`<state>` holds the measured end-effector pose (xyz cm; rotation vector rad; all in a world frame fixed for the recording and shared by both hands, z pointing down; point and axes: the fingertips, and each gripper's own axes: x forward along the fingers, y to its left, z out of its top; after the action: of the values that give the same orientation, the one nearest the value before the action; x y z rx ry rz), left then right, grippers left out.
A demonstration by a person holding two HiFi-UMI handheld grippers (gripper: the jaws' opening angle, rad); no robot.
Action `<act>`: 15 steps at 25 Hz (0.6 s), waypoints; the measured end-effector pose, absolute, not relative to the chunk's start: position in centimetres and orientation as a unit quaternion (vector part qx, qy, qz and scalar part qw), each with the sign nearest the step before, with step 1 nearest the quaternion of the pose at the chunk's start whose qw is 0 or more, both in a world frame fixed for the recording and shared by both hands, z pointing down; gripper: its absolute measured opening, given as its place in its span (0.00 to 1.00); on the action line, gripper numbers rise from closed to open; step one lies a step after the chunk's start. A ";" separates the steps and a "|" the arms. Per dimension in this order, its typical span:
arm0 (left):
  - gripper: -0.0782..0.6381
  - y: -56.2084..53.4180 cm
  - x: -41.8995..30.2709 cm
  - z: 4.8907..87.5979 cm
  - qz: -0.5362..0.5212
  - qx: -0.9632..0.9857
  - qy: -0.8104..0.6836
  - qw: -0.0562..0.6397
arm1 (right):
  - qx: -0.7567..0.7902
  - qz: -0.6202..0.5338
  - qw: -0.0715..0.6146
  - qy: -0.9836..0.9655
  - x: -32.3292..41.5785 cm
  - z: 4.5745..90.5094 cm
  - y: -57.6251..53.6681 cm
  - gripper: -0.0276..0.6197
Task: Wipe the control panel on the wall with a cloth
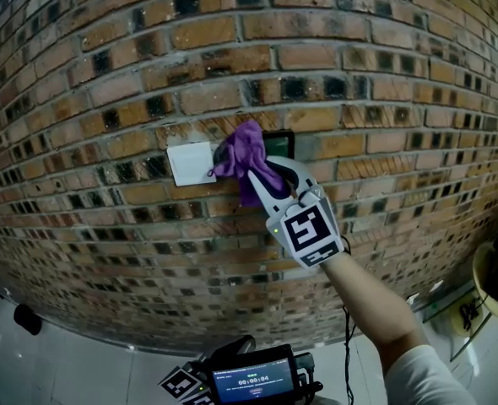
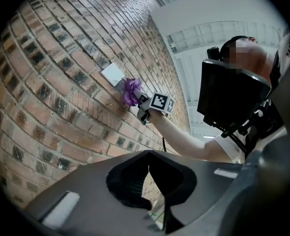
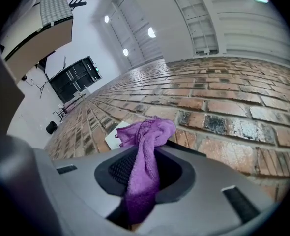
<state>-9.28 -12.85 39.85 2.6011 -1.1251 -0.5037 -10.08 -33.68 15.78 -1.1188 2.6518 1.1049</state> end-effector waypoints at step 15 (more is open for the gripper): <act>0.09 -13.6 -7.5 39.9 -0.166 0.906 -0.364 0.137 | -0.422 0.362 0.030 0.830 -3.1 15.4 -34.8 0.19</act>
<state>-7.53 -13.58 39.90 2.6223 -1.0541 -0.4791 -3.07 -34.78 15.45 -1.3020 2.5595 1.1154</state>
